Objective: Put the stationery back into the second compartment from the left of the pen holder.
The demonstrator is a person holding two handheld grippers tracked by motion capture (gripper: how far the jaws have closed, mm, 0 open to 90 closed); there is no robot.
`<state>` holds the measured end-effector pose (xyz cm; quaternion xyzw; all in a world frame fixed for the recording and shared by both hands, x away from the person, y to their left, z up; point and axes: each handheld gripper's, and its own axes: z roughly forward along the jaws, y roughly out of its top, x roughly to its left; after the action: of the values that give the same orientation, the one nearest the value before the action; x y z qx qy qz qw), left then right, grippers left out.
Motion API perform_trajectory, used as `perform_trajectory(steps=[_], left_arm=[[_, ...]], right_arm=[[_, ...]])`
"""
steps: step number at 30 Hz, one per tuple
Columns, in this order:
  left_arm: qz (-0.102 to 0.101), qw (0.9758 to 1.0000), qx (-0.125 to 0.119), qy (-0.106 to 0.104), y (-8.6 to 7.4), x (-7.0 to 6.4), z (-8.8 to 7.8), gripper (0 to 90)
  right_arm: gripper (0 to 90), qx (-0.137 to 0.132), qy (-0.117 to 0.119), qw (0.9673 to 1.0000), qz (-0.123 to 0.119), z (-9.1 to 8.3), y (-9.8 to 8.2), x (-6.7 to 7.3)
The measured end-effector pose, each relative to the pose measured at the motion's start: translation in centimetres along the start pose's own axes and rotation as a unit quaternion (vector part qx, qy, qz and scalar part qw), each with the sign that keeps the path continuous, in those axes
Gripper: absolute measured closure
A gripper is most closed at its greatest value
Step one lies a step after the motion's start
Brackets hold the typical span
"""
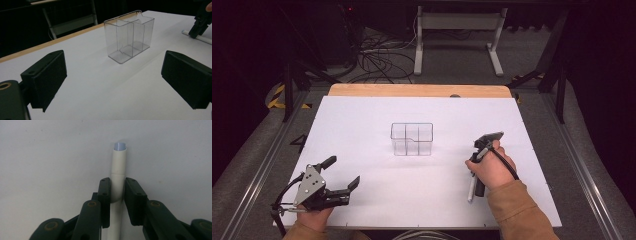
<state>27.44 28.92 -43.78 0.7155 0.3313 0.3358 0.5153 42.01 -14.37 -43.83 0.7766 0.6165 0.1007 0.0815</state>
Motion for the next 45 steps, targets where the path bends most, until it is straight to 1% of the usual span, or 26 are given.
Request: perform_trajectory(steps=[5,7,19,24,25,28,30,33,34,35,36,37,38,39,40,41,42,43,44,45], left_arm=[[0.001,1.0,0.001,0.0,0.0,0.0,0.0,7.0],[0.0,1.0,0.002,-0.001,0.0,0.0,0.0,7.0],[0.0,1.0,0.003,-0.002,-0.1,0.0,0.0,6.9],[0.001,1.0,0.003,-0.002,-0.1,0.0,0.1,6.9],[0.001,1.0,0.003,-0.002,-0.1,0.0,0.1,6.9],[0.001,1.0,0.003,-0.002,-0.1,0.0,0.1,6.9],[0.003,1.0,0.003,-0.001,-0.1,0.0,0.1,6.9],[0.002,1.0,0.004,-0.002,-0.1,-0.1,0.1,6.9],[0.002,1.0,0.004,-0.002,-0.1,-0.1,0.1,6.9],[0.002,1.0,0.004,-0.002,-0.1,-0.1,0.1,6.9],[0.002,1.0,0.004,-0.002,-0.1,-0.1,0.1,6.9],[0.002,1.0,0.005,-0.001,-0.1,-0.1,0.1,6.9],[0.002,1.0,0.005,-0.001,-0.1,-0.1,0.1,6.9],[0.002,1.0,0.004,-0.001,-0.1,-0.1,0.2,6.9],[0.001,1.0,0.004,-0.001,-0.1,-0.1,0.2,6.9],[0.0,1.0,0.004,-0.001,-0.1,-0.1,0.2,6.9],[0.0,1.0,0.004,-0.001,-0.1,0.0,0.2,6.9],[0.0,1.0,0.004,-0.002,-0.1,0.0,0.2,6.9],[0.0,1.0,0.004,-0.002,-0.1,-0.1,0.2,6.9],[0.0,1.0,0.004,-0.002,-0.1,-0.1,0.2,6.9]], right_arm=[[77.9,-0.001,-0.006,1.0,-0.001,0.2,0.0,0.1],[78.4,0.0,-0.009,1.0,0.002,0.2,0.0,0.1],[78.8,-0.004,-0.023,0.9997,0.009,0.2,-0.1,0.5],[78.8,-0.007,-0.022,0.9997,0.008,0.1,-0.1,0.4],[78.8,-0.012,-0.023,0.9996,0.009,0.1,-0.1,0.3],[78.9,-0.013,-0.015,0.9997,0.012,-0.2,0.0,0.0],[78.9,-0.02,-0.011,0.9997,0.012,-0.6,0.0,-0.1],[78.9,-0.045,0.011,0.9989,0.007,-1.6,-0.1,-0.3],[78.9,-0.045,0.011,0.9989,0.007,-1.6,-0.1,-0.3],[78.9,-0.063,0.021,0.9978,0.002,-2.3,-0.1,-0.5],[78.9,-0.063,0.021,0.9978,0.002,-2.3,-0.1,-0.5],[78.9,-0.076,0.022,0.9969,-0.001,-2.7,-0.1,-0.6],[78.9,-0.091,0.034,0.9953,-0.003,-3.4,-0.2,-0.8],[78.9,-0.091,0.034,0.9953,-0.003,-3.4,-0.2,-0.8],[78.9,-0.113,0.046,0.9924,-0.013,-4.0,-0.2,-1.0],[79.0,-0.12,0.054,0.9912,-0.017,-4.2,-0.2,-1.1],[79.0,-0.126,0.061,0.9898,-0.027,-4.4,-0.3,-1.2],[79.0,-0.126,0.061,0.9898,-0.027,-4.4,-0.3,-1.2],[79.0,-0.146,0.073,0.9856,-0.044,-4.7,-0.3,-1.5],[79.0,-0.15,0.081,0.9841,-0.051,-4.8,-0.3,-1.6]])
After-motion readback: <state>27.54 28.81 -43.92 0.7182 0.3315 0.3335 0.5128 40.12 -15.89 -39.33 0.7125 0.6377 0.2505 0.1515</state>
